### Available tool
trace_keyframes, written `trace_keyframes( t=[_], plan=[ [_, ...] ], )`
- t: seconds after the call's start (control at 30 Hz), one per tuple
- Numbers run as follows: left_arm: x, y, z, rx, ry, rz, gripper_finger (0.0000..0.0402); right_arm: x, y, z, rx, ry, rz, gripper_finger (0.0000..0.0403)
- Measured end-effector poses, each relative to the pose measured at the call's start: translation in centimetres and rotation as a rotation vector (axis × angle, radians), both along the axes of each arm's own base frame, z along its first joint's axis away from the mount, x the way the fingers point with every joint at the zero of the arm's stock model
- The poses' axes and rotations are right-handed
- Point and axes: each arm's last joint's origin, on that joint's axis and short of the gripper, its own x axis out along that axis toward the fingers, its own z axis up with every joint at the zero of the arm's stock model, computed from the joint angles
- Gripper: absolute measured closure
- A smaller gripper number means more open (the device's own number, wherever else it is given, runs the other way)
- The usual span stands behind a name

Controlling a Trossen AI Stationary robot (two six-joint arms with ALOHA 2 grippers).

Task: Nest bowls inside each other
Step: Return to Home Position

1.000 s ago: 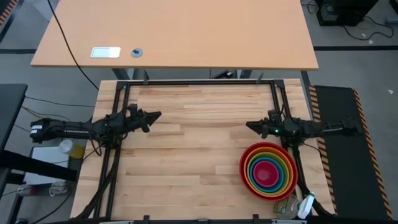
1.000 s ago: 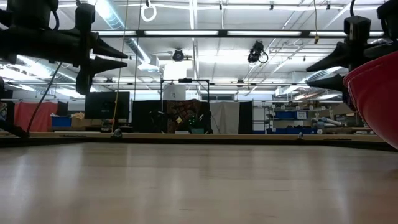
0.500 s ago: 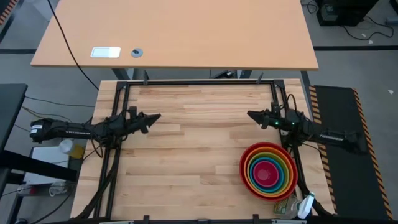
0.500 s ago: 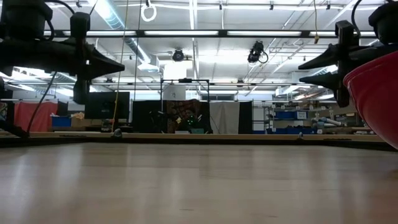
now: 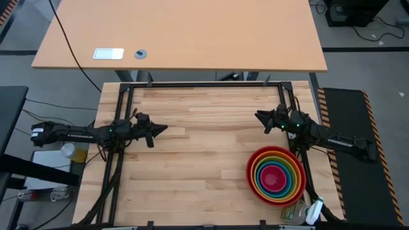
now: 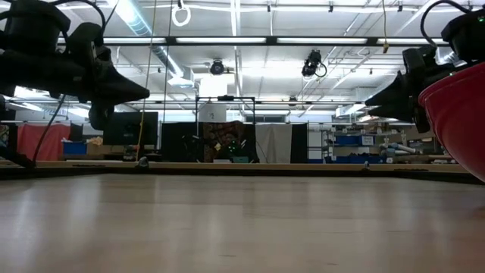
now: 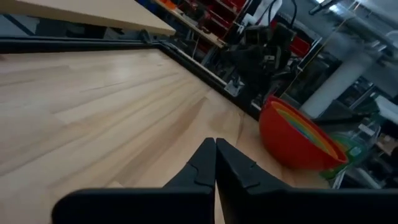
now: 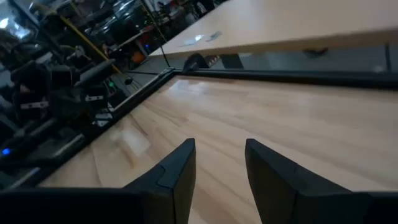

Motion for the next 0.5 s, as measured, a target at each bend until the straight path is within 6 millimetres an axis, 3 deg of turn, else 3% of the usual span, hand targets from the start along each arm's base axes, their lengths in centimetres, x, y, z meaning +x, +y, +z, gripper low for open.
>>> trace_keyframes(
  t=[0.5],
  plan=[
    [-0.01, 0.0, -0.1, 0.019, 0.015, -0.002, 0.0393, 0.0, 0.0, 0.04, -0.026, 0.011, 0.006, 0.0256]
  ],
)
